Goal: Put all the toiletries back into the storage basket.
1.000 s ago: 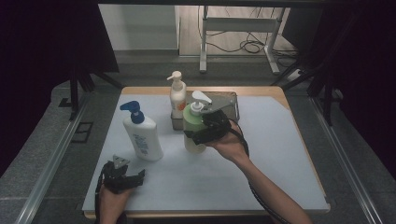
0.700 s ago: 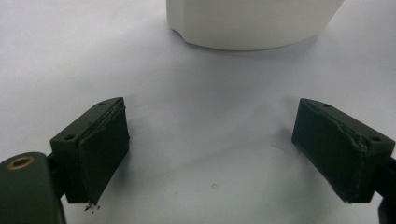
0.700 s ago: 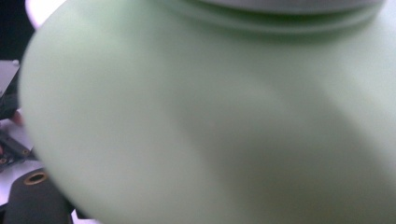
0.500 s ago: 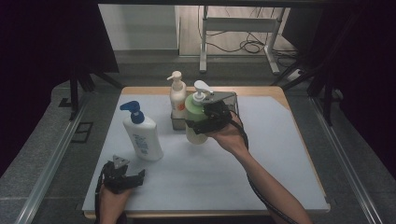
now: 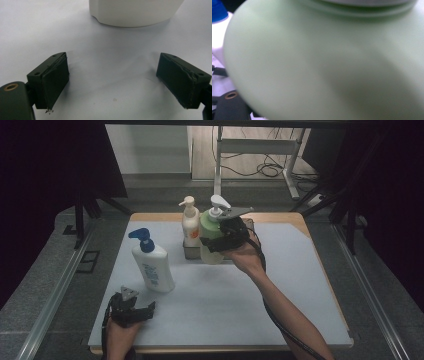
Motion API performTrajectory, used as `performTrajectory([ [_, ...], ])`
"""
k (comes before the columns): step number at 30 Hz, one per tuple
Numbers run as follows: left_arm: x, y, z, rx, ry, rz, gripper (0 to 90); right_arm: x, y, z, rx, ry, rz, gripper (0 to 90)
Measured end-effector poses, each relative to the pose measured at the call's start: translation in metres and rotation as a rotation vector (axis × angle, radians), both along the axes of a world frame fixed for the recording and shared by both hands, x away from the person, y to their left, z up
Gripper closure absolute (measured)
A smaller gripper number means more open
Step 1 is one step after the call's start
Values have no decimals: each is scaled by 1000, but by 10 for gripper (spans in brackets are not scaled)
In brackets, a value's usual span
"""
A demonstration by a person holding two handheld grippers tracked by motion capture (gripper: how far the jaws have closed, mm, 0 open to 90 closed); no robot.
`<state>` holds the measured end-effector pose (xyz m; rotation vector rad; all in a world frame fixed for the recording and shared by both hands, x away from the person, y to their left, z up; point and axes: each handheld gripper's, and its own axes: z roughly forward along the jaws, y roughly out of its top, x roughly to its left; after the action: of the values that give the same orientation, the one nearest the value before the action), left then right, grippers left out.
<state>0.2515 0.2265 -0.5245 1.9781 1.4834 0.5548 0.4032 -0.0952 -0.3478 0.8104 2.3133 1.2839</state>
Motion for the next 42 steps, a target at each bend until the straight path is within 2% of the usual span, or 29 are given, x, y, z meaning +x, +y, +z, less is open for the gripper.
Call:
performTrajectory([
  [9,0,0,0,-2,-1,1,107,14,2,6,-3,-7,-32,121],
  [31,0,0,0,-3,0,3,107,49,4,3,-7,-22,-114,121],
  [42,0,0,0,-3,0,3,107,66,10,-7,-19,-19,-139,121],
])
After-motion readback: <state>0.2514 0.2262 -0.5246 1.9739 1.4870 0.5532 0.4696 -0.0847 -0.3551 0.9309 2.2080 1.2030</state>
